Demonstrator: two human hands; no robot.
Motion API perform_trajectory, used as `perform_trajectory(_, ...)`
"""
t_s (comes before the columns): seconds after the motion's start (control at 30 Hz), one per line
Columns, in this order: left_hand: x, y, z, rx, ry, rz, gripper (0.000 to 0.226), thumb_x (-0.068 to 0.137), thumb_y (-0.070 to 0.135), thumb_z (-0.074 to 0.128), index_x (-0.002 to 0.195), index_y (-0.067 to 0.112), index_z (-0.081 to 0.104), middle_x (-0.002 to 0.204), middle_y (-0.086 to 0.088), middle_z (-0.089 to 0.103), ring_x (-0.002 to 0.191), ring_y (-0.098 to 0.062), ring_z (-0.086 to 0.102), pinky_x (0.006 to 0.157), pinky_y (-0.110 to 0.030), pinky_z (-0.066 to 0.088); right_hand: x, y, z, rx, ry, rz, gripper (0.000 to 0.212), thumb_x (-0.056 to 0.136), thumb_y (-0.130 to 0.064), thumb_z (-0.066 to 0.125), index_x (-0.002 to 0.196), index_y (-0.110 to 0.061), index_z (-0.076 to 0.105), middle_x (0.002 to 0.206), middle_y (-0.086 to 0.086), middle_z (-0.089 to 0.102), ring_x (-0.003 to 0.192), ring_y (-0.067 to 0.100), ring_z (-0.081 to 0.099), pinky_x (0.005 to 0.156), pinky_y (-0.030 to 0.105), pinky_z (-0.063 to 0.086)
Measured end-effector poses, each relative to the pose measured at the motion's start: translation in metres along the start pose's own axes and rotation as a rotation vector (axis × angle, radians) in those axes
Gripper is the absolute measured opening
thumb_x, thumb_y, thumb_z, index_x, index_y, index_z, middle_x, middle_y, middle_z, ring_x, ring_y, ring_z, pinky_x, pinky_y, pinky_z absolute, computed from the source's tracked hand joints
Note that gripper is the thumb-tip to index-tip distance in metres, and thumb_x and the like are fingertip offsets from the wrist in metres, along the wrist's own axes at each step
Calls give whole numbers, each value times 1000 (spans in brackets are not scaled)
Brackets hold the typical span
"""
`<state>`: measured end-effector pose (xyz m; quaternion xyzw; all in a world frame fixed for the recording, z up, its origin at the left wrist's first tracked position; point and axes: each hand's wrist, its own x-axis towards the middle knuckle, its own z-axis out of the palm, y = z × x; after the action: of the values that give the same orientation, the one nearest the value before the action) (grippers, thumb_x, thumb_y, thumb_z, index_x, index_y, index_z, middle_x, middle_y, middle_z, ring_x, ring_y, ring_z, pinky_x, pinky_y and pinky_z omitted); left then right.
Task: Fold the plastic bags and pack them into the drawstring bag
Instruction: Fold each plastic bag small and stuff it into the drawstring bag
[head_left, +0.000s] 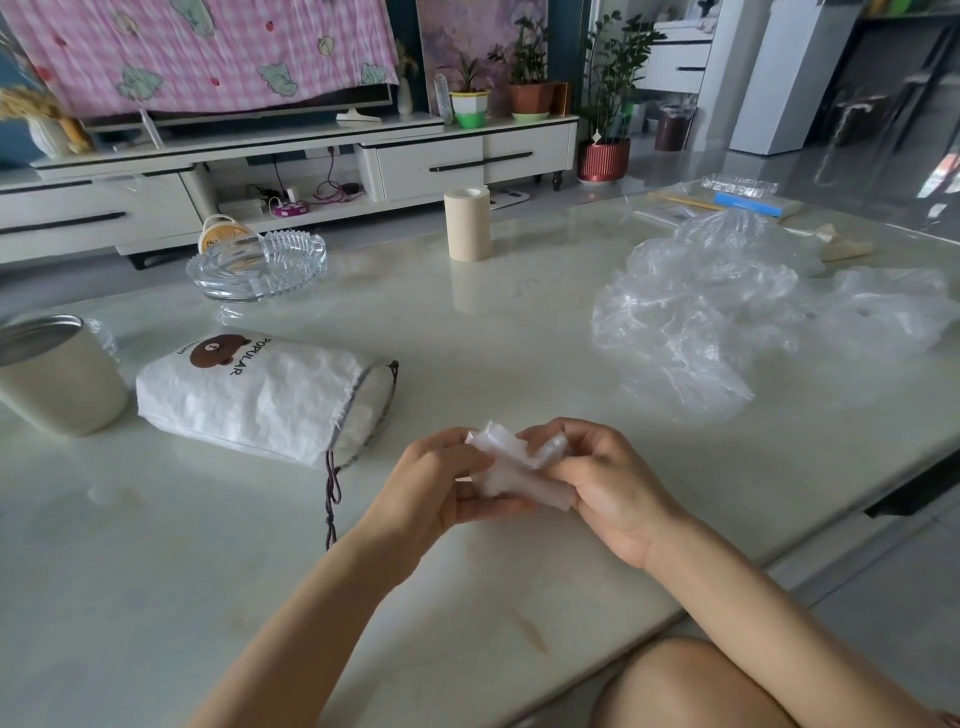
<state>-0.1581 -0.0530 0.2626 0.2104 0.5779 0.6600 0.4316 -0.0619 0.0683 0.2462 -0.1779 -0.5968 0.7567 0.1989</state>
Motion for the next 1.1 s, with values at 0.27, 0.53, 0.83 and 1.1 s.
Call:
perform_trajectory(0.27, -4, -4, 12, 351, 88, 5, 66, 92, 59, 24, 64, 10, 59, 54, -10, 53, 40, -20, 46, 38, -20, 34, 2, 4, 2, -396, 16, -202, 68, 68, 32, 44, 36, -26, 58, 82, -1, 58, 75, -1, 57, 69, 13, 42)
perform_trajectory(0.53, 0, -11, 6, 343, 169, 112, 27, 99, 20, 44, 74, 8, 46, 45, 7, 37, 37, -7, 34, 36, -16, 24, -3, -1, 5, -515, -27, -243, 66, 70, 26, 50, 42, -32, 61, 83, -5, 54, 75, -7, 54, 69, 7, 38)
perform_trajectory(0.83, 9, -5, -11, 595, 324, 400, 33, 95, 23, 51, 76, -4, 47, 56, 2, 33, 56, -18, 30, 53, -31, 25, 5, -25, 2, -675, 230, -173, 42, 76, 7, 50, 66, -30, 67, 85, -7, 69, 81, 11, 60, 71, 24, 46)
perform_trajectory(1.1, 11, 4, -20, 408, 319, 388, 14, 90, 24, 57, 80, 15, 54, 48, 7, 42, 40, -6, 31, 38, -16, 26, 9, -30, 22, -671, -150, -8, 12, 80, -8, 70, 88, -15, 63, 78, 1, 64, 69, 11, 55, 67, 26, 43)
